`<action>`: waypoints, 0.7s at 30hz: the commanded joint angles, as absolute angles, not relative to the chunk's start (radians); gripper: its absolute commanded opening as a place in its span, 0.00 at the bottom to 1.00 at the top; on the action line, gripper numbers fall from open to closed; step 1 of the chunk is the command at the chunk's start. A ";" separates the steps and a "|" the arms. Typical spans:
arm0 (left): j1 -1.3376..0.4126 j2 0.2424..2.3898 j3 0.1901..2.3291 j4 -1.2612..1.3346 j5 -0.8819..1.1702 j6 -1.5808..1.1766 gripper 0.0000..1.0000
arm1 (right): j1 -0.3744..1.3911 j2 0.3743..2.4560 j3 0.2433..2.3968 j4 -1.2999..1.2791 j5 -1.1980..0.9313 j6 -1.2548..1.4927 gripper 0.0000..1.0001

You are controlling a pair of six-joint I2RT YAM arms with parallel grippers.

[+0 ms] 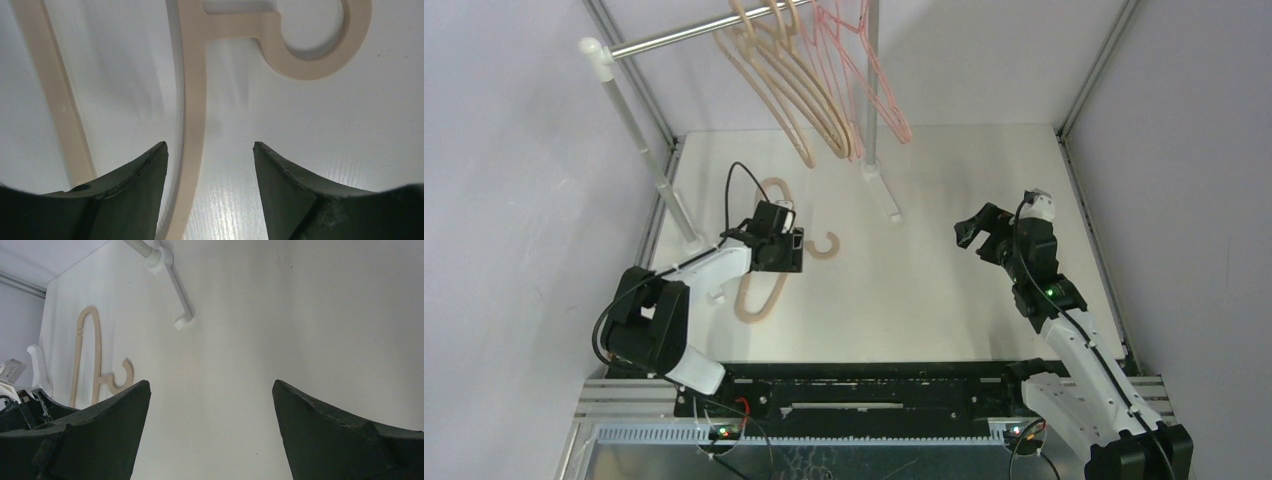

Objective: Organize the hangers

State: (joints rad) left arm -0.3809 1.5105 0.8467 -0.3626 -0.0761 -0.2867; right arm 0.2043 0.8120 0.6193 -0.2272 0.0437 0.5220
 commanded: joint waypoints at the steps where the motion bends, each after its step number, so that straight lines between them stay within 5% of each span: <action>1: -0.375 1.538 0.897 -0.383 -0.082 -0.265 0.68 | 0.201 0.811 0.618 -0.184 0.043 0.502 1.00; 21: -0.373 1.631 0.894 -0.386 -0.085 -0.268 0.63 | 0.192 0.776 0.605 -0.204 0.043 0.488 1.00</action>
State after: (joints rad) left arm -0.3790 1.6032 0.8665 -0.3801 -0.0925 -0.2840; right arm 0.1967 0.8074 0.6170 -0.2276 0.0437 0.5110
